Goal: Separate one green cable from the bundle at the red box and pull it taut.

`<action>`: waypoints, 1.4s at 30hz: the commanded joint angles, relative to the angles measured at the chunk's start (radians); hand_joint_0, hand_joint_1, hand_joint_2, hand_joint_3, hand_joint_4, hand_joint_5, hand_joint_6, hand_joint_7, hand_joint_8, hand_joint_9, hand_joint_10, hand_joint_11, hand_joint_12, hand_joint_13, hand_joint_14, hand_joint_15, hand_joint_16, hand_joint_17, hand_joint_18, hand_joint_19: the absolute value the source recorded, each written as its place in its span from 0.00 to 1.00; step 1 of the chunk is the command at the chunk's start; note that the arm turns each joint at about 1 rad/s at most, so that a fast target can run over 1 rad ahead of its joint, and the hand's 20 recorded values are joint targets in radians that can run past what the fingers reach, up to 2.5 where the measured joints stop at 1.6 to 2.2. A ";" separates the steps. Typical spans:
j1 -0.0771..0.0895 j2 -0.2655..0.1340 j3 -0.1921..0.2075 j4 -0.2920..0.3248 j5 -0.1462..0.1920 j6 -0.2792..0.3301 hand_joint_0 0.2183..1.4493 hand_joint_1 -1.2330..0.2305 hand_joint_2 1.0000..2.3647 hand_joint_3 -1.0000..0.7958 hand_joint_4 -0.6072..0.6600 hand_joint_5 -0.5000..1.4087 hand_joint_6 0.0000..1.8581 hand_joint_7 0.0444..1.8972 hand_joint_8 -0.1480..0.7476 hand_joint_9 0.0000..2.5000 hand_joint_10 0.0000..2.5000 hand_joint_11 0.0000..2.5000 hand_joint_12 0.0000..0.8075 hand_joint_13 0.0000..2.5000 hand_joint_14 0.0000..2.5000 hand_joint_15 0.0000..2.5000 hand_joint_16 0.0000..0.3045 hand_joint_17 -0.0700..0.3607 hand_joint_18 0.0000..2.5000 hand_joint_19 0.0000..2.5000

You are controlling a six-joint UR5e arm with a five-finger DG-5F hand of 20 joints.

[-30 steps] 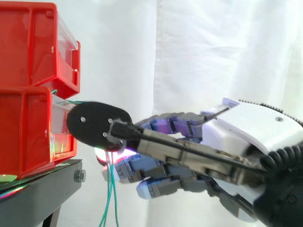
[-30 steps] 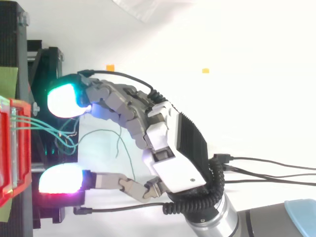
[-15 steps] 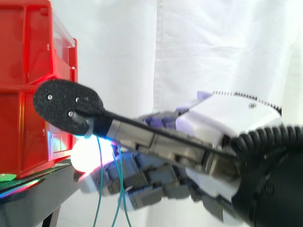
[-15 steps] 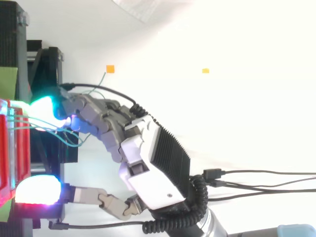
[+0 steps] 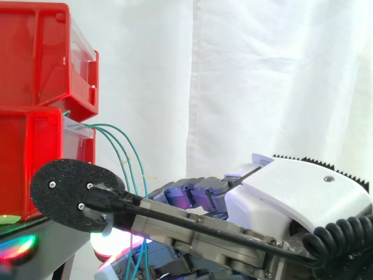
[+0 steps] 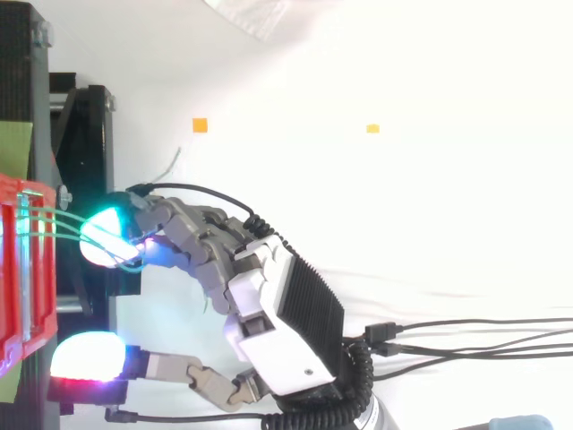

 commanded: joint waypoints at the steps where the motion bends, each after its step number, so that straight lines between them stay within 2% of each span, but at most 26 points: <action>1: 0.004 -0.001 -0.017 0.056 0.007 -0.042 0.16 0.35 0.00 0.28 0.79 0.20 0.38 0.65 0.58 0.30 0.01 0.22 0.52 0.22 0.01 0.19 0.23 0.53 0.22 0.24; 6: 0.010 0.001 -0.031 0.076 0.025 -0.048 0.16 0.36 0.00 0.28 0.79 0.19 0.39 0.64 0.58 0.30 0.01 0.22 0.52 0.22 0.01 0.19 0.23 0.53 0.22 0.24; 14: 0.015 0.010 -0.038 0.102 0.034 -0.066 0.15 0.38 0.00 0.28 0.79 0.19 0.45 0.64 0.59 0.31 0.01 0.23 0.52 0.22 0.01 0.19 0.23 0.53 0.23 0.24; 15: 0.021 0.016 -0.038 0.117 0.057 -0.091 0.16 0.39 0.00 0.28 0.78 0.19 0.45 0.64 0.59 0.31 0.01 0.23 0.52 0.22 0.01 0.19 0.23 0.53 0.23 0.24; 19: 0.026 0.017 -0.038 0.128 0.071 -0.109 0.16 0.40 0.00 0.28 0.79 0.19 0.45 0.63 0.58 0.33 0.01 0.23 0.51 0.23 0.01 0.19 0.23 0.53 0.23 0.25; 21: 0.027 0.017 -0.037 0.131 0.073 -0.109 0.17 0.41 0.00 0.28 0.78 0.21 0.42 0.65 0.56 0.35 0.01 0.23 0.51 0.23 0.01 0.19 0.22 0.52 0.23 0.25; 31: 0.027 0.017 -0.038 0.137 0.073 -0.111 0.21 0.41 0.00 0.28 0.75 0.24 0.41 0.65 0.52 0.42 0.01 0.23 0.47 0.26 0.01 0.19 0.20 0.48 0.24 0.25; 34: 0.027 0.017 -0.038 0.137 0.073 -0.108 0.24 0.46 0.00 0.28 0.73 0.25 0.39 0.67 0.50 0.46 0.01 0.24 0.45 0.29 0.01 0.20 0.19 0.46 0.25 0.26; 40: 0.027 0.017 -0.038 0.137 0.073 -0.108 0.23 0.69 0.00 0.28 0.70 0.27 0.38 0.67 0.47 0.56 0.01 0.24 0.46 0.35 0.01 0.21 0.19 0.46 0.29 0.26; 42: 0.027 0.017 -0.038 0.137 0.073 -0.108 0.26 0.75 0.00 0.28 0.69 0.27 0.39 0.66 0.45 0.57 0.01 0.24 0.45 0.37 0.01 0.21 0.18 0.45 0.29 0.27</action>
